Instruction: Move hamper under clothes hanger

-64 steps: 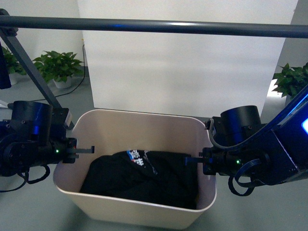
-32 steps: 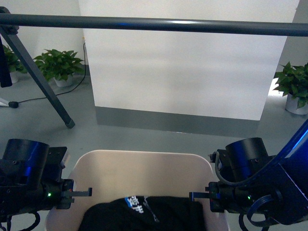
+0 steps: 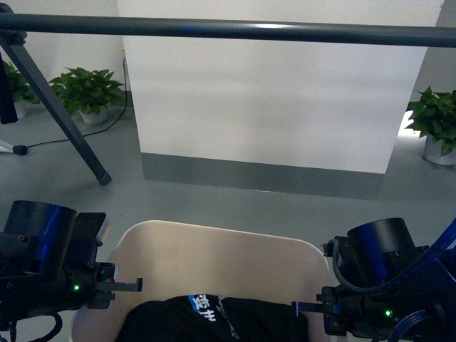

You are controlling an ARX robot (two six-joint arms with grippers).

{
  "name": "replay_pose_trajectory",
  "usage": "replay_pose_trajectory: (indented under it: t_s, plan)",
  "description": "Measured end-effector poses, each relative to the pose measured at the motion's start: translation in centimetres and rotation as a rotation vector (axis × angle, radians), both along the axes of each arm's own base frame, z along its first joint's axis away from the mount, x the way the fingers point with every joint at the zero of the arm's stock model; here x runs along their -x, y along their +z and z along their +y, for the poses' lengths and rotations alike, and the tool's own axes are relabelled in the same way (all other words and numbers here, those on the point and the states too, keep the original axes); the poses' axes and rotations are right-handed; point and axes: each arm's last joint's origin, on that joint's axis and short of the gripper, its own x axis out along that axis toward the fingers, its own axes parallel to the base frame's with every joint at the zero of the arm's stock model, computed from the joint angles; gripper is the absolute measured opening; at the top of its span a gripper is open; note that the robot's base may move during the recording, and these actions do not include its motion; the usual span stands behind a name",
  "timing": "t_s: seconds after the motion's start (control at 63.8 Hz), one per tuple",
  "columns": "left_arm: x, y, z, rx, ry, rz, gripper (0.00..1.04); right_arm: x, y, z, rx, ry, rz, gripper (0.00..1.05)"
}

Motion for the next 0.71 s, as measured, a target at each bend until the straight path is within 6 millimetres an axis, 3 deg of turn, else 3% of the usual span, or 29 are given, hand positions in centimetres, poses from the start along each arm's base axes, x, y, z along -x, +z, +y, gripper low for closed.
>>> replay_pose_trajectory:
  t_s: [0.329,0.705]
  plan:
    - [1.1,-0.3,-2.4,0.033,-0.031,0.003,0.04,-0.5,-0.1,-0.6,0.019,-0.046,-0.021,0.03]
    - [1.8,-0.8,-3.5,0.038,-0.051,0.032,0.04,-0.6,-1.6,-1.3,0.022,-0.078,0.006,0.03]
